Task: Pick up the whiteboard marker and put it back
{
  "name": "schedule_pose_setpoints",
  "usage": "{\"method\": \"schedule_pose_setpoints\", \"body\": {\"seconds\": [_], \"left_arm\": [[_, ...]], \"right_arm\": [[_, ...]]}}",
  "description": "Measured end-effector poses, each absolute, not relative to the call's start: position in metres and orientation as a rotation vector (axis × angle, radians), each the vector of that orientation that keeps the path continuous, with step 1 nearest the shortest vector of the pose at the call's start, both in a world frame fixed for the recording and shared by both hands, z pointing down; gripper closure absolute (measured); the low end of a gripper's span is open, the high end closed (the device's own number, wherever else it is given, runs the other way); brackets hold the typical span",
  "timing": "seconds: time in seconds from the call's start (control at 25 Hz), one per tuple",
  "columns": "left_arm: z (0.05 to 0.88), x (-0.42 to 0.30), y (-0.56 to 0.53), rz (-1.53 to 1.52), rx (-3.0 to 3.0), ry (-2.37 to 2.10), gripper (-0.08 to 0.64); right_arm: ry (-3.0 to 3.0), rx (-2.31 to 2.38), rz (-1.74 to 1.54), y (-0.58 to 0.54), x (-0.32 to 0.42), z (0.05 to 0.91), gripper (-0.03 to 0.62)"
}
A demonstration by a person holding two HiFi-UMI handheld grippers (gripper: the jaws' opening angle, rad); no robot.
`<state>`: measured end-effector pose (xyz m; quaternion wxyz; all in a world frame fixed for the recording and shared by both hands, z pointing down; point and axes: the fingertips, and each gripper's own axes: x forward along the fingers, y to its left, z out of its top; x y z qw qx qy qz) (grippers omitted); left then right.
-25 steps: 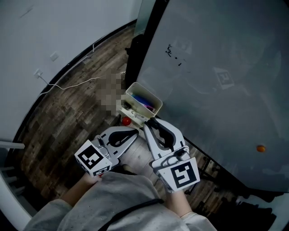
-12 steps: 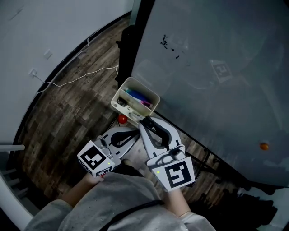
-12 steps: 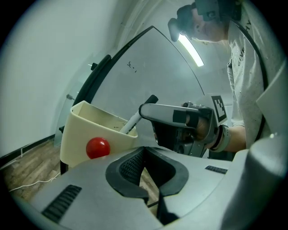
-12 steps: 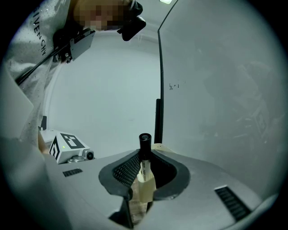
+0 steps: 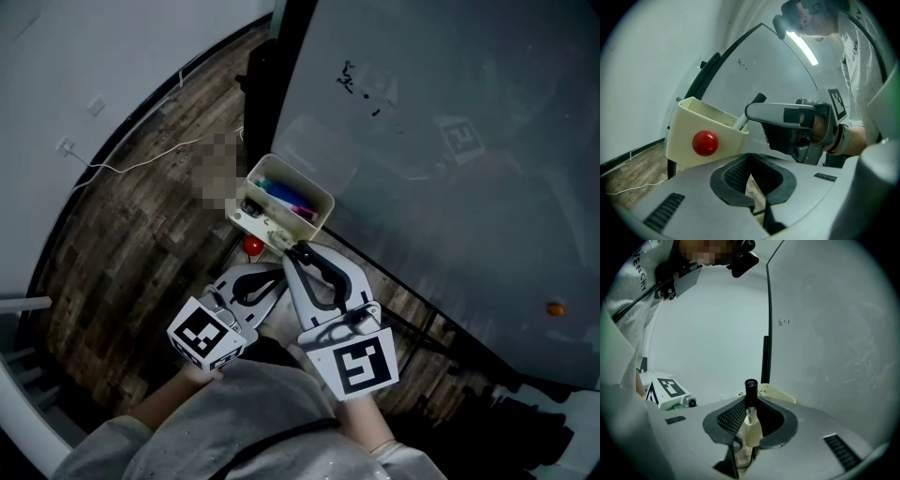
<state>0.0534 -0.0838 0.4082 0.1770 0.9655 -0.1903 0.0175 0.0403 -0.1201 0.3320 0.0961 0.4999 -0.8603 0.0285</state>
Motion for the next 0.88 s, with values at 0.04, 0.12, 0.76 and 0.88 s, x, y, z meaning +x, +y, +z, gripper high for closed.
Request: {"method": "schedule_pose_setpoints", "body": {"seconds": [0.04,0.12,0.76,0.88], "left_arm": [[0.41,0.053,-0.084,0.057,2.729,-0.547,0.545],[0.413,0.053,-0.085,0.071,2.728,-0.565,0.545],[0.421,0.052,-0.081,0.128,2.772,-0.627,0.545],[0.422,0.051,-0.081,0.123,2.764,-0.627,0.545]], "right_arm": [[-2.544,1.477,0.08,-0.12,0.039,0.333,0.514],[-2.532,1.469,0.073,-0.12,0.038,0.335,0.514],[-2.497,1.445,0.06,-0.119,0.033,0.343,0.514],[-2.501,1.451,0.065,-0.118,0.034,0.344,0.514]]}}
